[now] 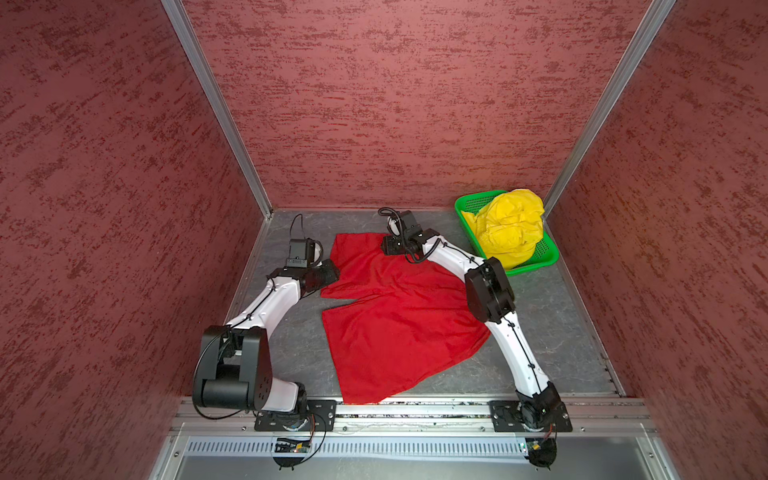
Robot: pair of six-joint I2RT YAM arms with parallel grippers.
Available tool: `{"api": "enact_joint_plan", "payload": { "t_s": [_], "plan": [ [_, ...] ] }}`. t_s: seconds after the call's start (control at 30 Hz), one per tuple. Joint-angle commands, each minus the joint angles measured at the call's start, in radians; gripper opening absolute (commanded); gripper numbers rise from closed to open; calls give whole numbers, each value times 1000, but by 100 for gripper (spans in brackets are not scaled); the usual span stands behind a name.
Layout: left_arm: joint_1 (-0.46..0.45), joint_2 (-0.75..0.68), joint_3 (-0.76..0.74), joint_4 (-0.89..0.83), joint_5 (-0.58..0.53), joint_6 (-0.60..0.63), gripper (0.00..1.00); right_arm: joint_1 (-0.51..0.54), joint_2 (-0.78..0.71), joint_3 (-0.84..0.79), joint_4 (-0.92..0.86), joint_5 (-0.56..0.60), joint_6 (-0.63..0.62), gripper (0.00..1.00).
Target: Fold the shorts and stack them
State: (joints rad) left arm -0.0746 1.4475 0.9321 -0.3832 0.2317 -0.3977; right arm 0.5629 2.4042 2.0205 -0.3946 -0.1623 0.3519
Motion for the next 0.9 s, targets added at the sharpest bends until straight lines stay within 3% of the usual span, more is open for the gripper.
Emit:
{"api": "enact_joint_plan", "payload": {
  "t_s": [0.0, 0.27, 0.47, 0.87],
  "plan": [
    [-20, 88, 77, 11, 7, -11, 39, 3, -192, -178, 146, -33, -11, 52],
    [-24, 450, 341, -72, 56, -14, 27, 6, -448, -666, 276, -76, 45, 52],
    [-16, 630, 542, -182, 50, 6, 16, 9, -545, -896, 322, -78, 109, 52],
    [31, 966, 997, -407, 41, 36, 10, 49, -508, -989, 399, 5, 327, 53]
  ]
}}
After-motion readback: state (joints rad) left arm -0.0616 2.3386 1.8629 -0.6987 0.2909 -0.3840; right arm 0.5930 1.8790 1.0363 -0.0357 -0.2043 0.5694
